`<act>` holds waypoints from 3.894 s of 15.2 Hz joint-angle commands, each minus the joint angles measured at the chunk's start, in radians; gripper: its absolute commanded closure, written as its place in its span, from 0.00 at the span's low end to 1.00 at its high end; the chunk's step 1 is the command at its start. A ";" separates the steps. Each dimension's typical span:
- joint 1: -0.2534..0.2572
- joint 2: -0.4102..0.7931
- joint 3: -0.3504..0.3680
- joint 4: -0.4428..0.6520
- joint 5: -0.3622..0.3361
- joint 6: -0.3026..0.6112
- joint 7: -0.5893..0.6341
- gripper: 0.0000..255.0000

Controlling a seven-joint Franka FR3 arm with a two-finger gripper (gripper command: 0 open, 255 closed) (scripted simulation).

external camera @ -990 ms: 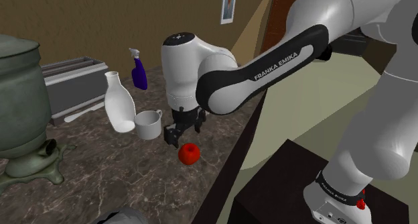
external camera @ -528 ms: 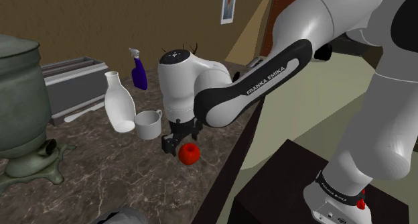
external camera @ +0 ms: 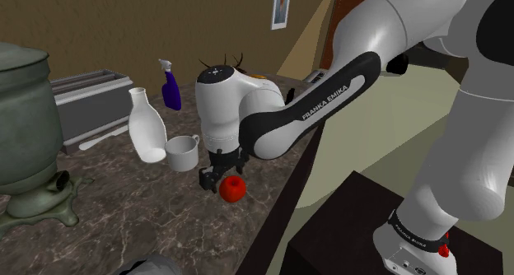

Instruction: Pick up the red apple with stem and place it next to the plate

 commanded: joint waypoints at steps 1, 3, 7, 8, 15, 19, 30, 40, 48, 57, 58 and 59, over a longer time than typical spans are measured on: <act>0.000 0.000 0.000 0.000 0.000 0.000 0.000 0.00; 0.000 0.000 0.000 0.000 0.000 0.000 0.000 1.00; 0.000 -0.001 0.000 -0.001 0.000 0.001 0.000 1.00; 0.000 0.000 0.000 -0.001 0.000 0.001 0.000 1.00; -0.005 -0.033 0.006 0.019 0.029 -0.044 -0.025 1.00; -0.008 -0.063 0.010 0.043 0.055 -0.090 -0.048 1.00; -0.014 -0.127 0.015 0.126 0.109 -0.221 -0.100 1.00; -0.028 -0.157 0.003 0.203 0.132 -0.317 -0.151 1.00; -0.120 -0.126 -0.086 0.233 0.116 -0.291 -0.326 1.00; -0.212 -0.018 -0.172 0.360 0.084 -0.289 -0.499 1.00; -0.222 -0.002 -0.180 0.381 0.080 -0.291 -0.517 1.00; -0.231 0.015 -0.188 0.403 0.076 -0.294 -0.535 1.00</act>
